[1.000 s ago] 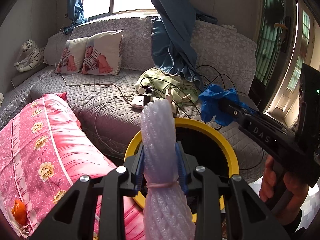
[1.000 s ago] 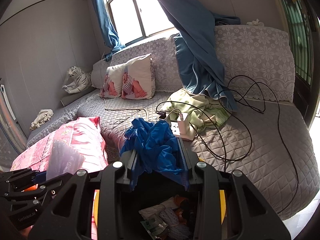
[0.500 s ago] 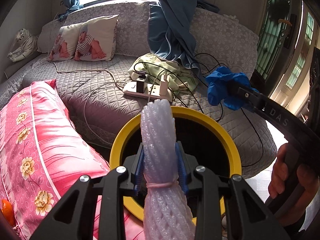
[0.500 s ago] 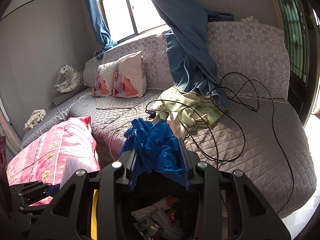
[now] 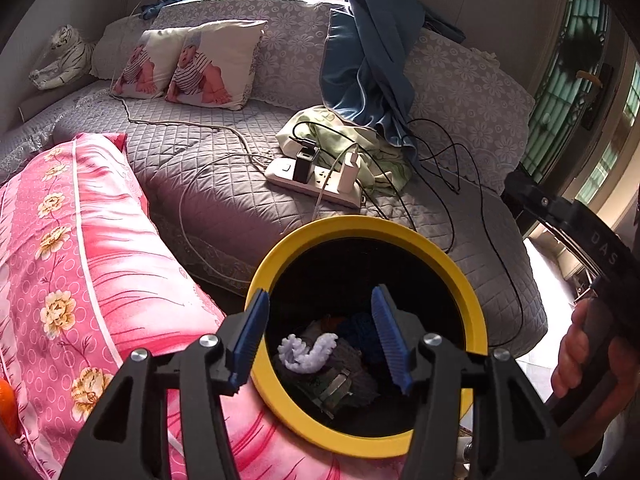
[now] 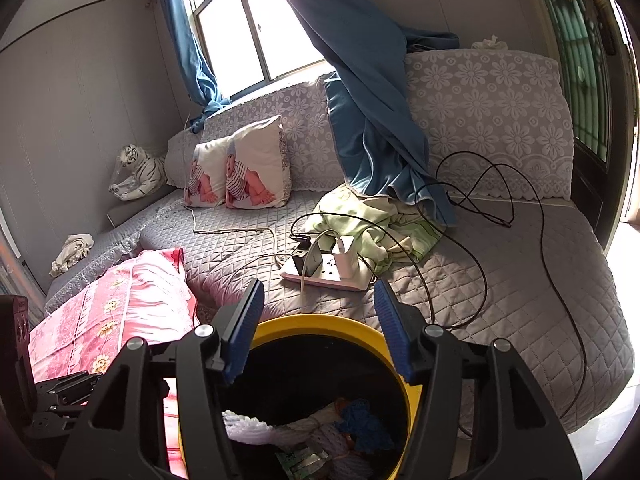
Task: Collect trash
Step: 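Open the left tool dropping the mesh bundle while the right tool drops the glove into the bin, then move both open tools back to the beige pouch and orange on the bed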
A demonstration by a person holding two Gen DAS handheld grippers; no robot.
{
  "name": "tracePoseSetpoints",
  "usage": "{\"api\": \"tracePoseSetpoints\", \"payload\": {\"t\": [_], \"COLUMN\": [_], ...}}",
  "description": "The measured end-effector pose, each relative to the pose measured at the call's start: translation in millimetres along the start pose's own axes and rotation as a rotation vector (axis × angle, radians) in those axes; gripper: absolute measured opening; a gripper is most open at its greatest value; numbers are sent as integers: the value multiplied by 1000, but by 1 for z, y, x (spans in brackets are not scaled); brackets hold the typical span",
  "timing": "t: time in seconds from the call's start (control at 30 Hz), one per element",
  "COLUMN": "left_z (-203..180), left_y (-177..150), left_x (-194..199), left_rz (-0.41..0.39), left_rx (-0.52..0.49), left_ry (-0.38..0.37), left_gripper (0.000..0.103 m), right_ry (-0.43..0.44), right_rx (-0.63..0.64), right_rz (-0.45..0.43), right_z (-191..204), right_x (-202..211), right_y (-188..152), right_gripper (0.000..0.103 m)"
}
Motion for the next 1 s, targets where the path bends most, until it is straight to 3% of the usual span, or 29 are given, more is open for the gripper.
{"api": "tracePoseSetpoints", "payload": {"t": [0.2,0.37,0.7,0.83,1.0], "left_z": [37,79,182,207,223], "left_y": [-8,-37,-139,-176,-208], "left_x": [34,73,165,191,204], "left_rz": [-37,-46,14,42,63], "left_rx": [40,46,148,174,215], "left_ry": [64,148,356,405,408], "left_gripper": [51,51,54,54,54], "right_ry": [62,159,390,472,554], "right_rx": [43,89,235,314,389], "right_rz": [4,70,377,516,684], "right_z": [29,71,188,238,294], "right_x": [11,10,-13,-16,-15], "right_y": [-2,-19,-121,-174,-235], "right_gripper": [54,56,59,59,59]}}
Point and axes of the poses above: each gripper's, at about its wrist camera, not at the fingertips, and x roughly against the way its jaws point, z to its left, y to its top, the point moved 9 cm from there along -x, roughly the way its jaws point, and after that the axes turned 15 degrees about -x, right-handed, at the moved point
